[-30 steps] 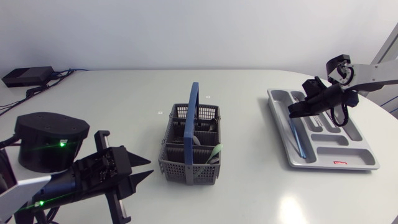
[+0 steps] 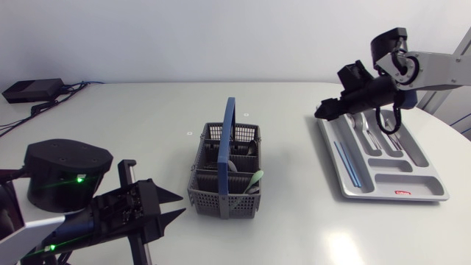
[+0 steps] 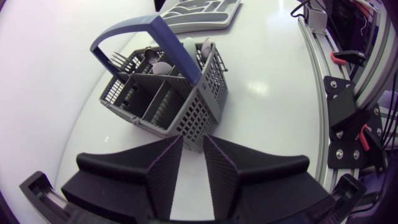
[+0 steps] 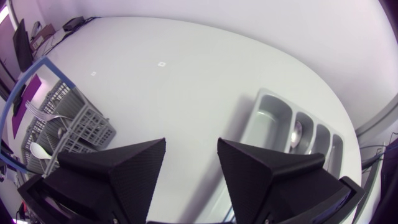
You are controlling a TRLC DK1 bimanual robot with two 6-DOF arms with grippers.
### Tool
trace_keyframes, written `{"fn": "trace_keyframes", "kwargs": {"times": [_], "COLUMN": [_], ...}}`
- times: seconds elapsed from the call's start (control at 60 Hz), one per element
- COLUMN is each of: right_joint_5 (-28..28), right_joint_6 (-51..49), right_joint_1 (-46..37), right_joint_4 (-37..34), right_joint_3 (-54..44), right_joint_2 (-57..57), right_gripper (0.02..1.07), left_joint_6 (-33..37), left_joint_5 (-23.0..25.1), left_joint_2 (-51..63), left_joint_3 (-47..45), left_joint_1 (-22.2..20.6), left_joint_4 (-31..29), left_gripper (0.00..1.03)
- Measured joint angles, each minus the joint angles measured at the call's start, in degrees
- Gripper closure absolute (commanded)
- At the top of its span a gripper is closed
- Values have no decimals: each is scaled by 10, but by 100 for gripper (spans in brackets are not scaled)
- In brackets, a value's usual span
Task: Unload the cutlery basket into the drawer organizer.
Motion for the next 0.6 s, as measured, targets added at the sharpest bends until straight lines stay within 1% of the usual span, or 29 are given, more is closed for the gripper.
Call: {"fn": "trace_keyframes", "kwargs": {"times": [0.05,0.1,0.117,0.15,0.167,0.283,0.333,0.483,0.533,0.6], "right_joint_5": [-1,-1,-2,-2,-3,-17,-17,-30,-36,-47], "right_joint_6": [8,14,16,19,21,31,34,43,45,49], "right_joint_1": [28,47,52,63,68,94,104,127,132,137], "right_joint_4": [11,21,24,28,31,44,45,45,45,44], "right_joint_3": [-2,-5,-5,-5,-5,1,10,43,58,81], "right_joint_2": [-1,2,3,6,9,36,57,108,123,141], "right_gripper": [55,61,66,71,76,96,96,97,97,97], "left_joint_6": [0,0,0,0,0,0,0,1,2,3], "left_joint_5": [0,0,0,0,0,0,0,0,0,0], "left_joint_2": [4,7,9,11,12,23,31,55,63,76], "left_joint_3": [0,0,0,0,0,0,0,0,0,0], "left_joint_1": [-6,-9,-11,-14,-15,-17,-17,-17,-17,-15], "left_joint_4": [0,-1,-1,-2,-2,-2,-2,7,16,30], "left_gripper": [76,79,80,80,80,81,85,85,89,89]}}
